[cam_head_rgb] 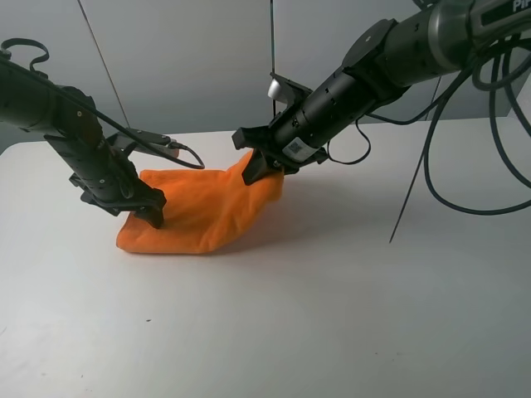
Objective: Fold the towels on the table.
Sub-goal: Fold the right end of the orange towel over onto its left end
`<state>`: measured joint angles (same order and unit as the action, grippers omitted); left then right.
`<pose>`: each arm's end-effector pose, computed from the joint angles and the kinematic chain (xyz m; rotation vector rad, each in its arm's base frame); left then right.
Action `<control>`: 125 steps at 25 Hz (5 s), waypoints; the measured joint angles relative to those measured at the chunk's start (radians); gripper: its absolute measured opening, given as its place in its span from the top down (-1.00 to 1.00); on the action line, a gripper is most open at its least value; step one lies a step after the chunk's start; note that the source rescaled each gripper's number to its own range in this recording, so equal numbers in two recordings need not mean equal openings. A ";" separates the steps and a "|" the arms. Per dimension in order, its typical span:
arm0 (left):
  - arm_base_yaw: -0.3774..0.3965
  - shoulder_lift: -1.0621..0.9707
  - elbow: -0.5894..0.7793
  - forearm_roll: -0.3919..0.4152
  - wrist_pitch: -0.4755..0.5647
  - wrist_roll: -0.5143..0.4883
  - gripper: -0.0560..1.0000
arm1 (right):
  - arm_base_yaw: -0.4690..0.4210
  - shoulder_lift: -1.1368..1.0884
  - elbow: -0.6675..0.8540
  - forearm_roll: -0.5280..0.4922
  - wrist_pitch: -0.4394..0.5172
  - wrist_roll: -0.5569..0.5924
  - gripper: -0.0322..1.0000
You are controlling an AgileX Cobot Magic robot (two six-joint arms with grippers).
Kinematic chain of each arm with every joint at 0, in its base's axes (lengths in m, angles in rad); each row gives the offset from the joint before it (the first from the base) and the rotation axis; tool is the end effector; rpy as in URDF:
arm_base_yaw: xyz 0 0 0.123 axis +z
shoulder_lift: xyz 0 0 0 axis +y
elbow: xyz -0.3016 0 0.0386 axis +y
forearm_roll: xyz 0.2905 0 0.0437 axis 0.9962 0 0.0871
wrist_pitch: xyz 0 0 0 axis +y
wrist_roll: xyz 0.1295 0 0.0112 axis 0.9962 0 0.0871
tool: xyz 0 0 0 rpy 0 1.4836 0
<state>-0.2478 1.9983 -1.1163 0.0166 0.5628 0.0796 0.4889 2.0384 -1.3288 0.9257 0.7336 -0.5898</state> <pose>0.3938 -0.0984 0.0579 0.4961 2.8859 -0.0112 0.3797 0.2808 0.1199 -0.5912 2.6888 0.9611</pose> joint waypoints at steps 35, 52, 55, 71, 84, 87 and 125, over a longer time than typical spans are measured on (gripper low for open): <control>0.000 -0.055 0.000 -0.017 0.007 -0.040 -1.00 | 0.086 0.000 -0.021 0.052 -0.074 -0.028 0.80; 0.144 -0.112 0.021 -0.017 0.041 -0.033 -1.00 | 0.086 0.000 -0.021 0.013 -0.079 -0.024 0.80; 0.162 -0.112 0.057 -0.017 0.005 -0.029 -1.00 | 0.086 0.000 -0.021 -0.001 -0.079 -0.024 0.80; 0.166 -0.034 0.126 -0.022 -0.146 -0.022 -1.00 | 0.087 0.000 -0.021 -0.009 -0.083 -0.022 0.80; 0.166 -0.008 0.126 -0.033 -0.170 -0.024 -1.00 | 0.118 0.004 -0.065 0.006 -0.100 -0.045 0.80; 0.168 -0.003 0.126 -0.039 -0.172 -0.024 -1.00 | 0.142 0.039 -0.100 0.020 -0.103 -0.047 0.80; 0.168 0.000 0.126 -0.058 -0.178 -0.024 -1.00 | 0.237 0.263 -0.258 0.239 -0.140 -0.129 0.80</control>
<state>-0.0801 1.9979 -0.9904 -0.0416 0.3852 0.0556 0.7263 2.3015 -1.5863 1.1645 0.5932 -0.7185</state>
